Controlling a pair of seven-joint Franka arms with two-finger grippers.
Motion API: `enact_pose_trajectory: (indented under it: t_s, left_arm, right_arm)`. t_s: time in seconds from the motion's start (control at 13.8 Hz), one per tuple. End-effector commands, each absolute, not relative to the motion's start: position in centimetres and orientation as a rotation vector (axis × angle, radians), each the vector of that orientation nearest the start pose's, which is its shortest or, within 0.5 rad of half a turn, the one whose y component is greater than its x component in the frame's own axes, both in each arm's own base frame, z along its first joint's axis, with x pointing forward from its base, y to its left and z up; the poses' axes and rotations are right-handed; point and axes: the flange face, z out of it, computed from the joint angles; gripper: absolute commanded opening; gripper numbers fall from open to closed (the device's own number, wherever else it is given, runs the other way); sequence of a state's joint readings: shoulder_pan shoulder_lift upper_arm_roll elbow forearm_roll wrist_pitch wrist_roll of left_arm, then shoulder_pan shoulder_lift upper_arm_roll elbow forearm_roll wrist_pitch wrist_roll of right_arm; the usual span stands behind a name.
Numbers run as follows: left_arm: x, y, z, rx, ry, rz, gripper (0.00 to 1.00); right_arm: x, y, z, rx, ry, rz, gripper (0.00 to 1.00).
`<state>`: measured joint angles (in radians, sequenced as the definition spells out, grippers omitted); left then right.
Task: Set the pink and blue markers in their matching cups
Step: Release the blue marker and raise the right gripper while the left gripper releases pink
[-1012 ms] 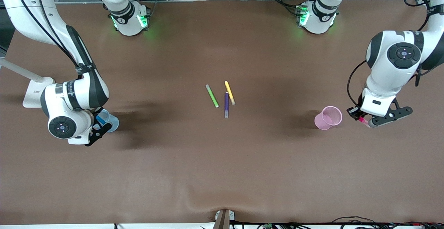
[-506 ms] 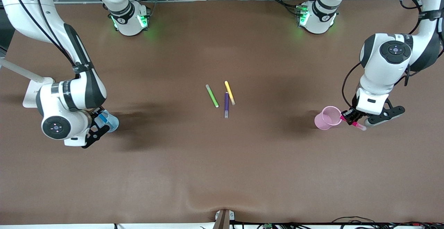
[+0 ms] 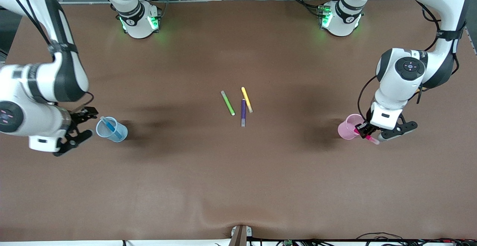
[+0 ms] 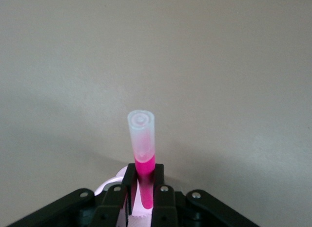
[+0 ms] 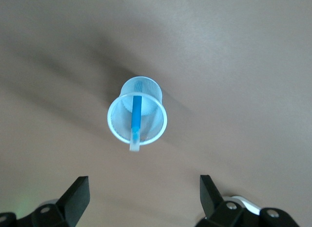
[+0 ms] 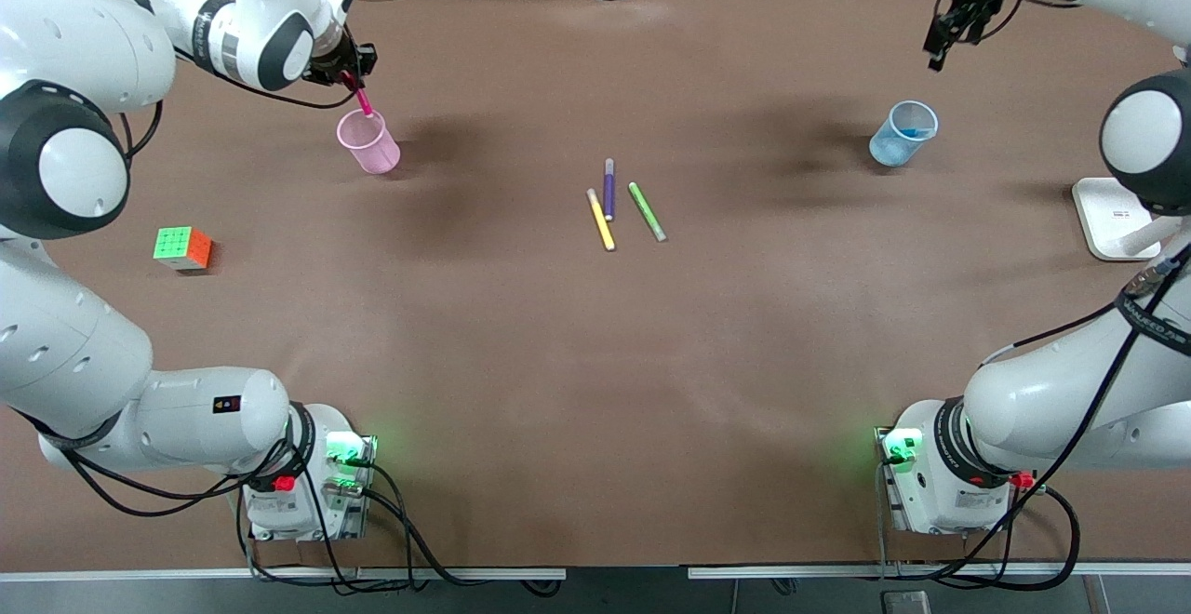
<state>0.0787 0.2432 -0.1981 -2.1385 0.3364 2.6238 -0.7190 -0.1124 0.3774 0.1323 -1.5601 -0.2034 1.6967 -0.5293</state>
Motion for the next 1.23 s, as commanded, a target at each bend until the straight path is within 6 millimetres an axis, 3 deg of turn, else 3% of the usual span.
enact_pose_trajectory:
  t_s: [0.0, 0.22, 0.36, 0.43, 0.51, 0.58, 0.8, 1.16]
  left_arm:
    - [57.1, -8.3, 31.1, -3.012, -0.547, -0.443, 0.0]
    - [56.2, -8.1, 30.6, -3.007, -0.549, -0.42, 0.0]
    - [55.7, -8.0, 30.1, -3.006, -0.548, -0.4, 0.0]
    - [55.7, -8.0, 30.1, -3.007, -0.544, -0.399, 0.13]
    - [55.7, -7.9, 30.0, -3.006, -0.541, -0.395, 0.78]
    - [55.7, -7.9, 30.0, -3.007, -0.537, -0.397, 1.0]
    - [55.9, -8.0, 30.2, -3.005, -0.539, -0.398, 1.0]
    - [56.9, -7.5, 32.5, -2.977, -0.557, -0.4, 1.0]
  right_arm:
    - [63.0, -2.4, 45.8, -3.093, -0.757, 0.343, 1.0]
    - [62.5, -2.2, 50.8, -3.133, -0.555, 0.307, 1.0]
    - [62.2, -2.2, 52.8, -3.166, -0.363, 0.313, 1.0]
    - [62.1, -2.3, 53.4, -3.182, -0.28, 0.302, 1.0]
    - [61.6, -2.3, 54.5, -3.191, -0.251, 0.28, 1.0]
    - [61.1, -2.0, 55.6, -3.199, -0.247, 0.258, 1.0]
    - [60.2, -1.8, 58.2, -3.238, -0.267, 0.195, 1.0]
    - [58.4, -2.3, 62.4, -3.192, -0.192, 0.072, 1.0]
